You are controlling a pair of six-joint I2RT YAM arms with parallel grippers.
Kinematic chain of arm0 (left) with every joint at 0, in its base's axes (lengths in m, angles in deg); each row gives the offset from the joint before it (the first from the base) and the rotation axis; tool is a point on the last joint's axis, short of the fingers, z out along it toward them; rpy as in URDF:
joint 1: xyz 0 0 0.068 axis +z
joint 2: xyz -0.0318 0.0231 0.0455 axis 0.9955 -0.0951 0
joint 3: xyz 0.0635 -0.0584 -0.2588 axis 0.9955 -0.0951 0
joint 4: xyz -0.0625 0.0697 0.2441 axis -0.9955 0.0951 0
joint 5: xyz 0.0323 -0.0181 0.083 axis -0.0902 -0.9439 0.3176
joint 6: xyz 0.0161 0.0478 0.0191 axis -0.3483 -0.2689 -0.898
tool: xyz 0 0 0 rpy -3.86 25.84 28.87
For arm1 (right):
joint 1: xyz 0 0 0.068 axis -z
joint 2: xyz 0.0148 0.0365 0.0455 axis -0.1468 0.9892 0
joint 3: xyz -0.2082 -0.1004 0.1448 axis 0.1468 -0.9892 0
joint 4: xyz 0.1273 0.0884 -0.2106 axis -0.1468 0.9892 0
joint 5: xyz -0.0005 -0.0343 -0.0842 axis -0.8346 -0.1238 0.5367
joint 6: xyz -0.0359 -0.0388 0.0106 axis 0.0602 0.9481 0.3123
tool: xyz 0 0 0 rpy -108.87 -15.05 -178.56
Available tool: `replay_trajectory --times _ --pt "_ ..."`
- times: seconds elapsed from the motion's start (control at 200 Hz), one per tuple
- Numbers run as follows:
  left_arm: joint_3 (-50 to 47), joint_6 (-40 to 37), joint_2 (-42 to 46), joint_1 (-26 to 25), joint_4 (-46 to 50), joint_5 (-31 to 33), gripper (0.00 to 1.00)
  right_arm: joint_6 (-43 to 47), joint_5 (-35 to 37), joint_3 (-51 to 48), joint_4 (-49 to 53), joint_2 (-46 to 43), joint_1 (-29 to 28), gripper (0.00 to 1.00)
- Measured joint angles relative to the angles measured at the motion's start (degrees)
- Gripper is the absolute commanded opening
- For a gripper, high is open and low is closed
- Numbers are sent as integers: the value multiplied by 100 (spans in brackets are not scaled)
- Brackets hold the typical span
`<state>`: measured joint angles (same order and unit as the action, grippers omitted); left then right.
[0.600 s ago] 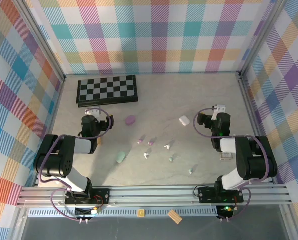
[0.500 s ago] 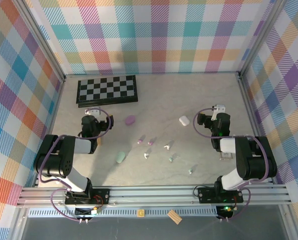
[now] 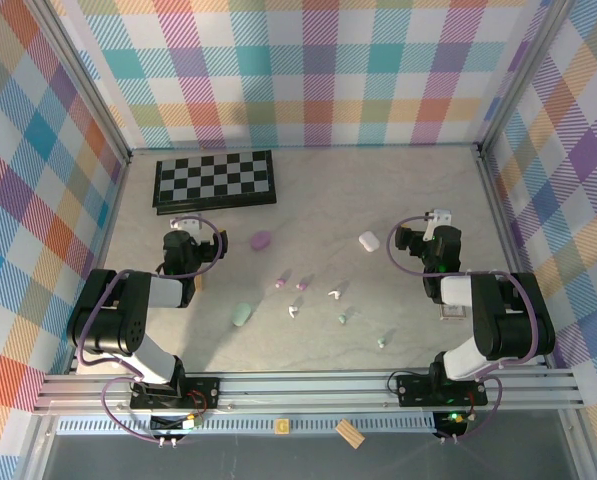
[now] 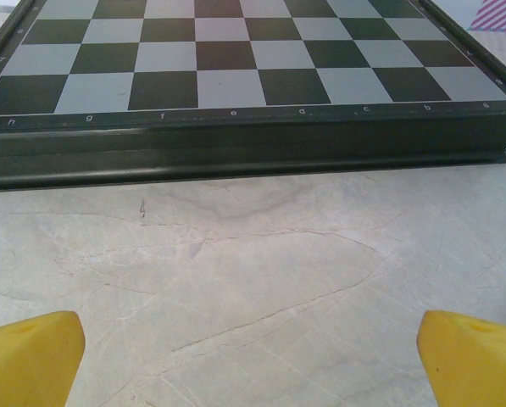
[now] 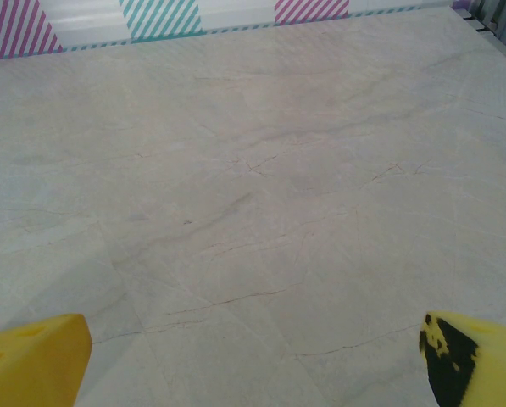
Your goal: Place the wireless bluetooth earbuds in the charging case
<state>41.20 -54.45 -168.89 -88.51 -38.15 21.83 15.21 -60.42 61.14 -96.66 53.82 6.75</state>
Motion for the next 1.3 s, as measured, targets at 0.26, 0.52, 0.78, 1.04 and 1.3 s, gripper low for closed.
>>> replay_trajectory --times 0.26,0.52,0.78,1.04,1.3 --pt "0 0 0 0 0 0 100 0 0 0 0 -2 0 99" --pt "-33 0 122 -20 96 109 100 107 -151 2 275 -214 0 99" --pt "52 -2 1792 -369 1296 595 100 170 -286 345 1620 -1574 -302 99" --pt "1272 129 2258 -887 3322 15 100 789 -1185 1054 2848 -1875 -1491 99" --pt "3093 -472 378 -1335 5490 -1163 100 1357 -2116 1580 3670 -1486 -2430 99"
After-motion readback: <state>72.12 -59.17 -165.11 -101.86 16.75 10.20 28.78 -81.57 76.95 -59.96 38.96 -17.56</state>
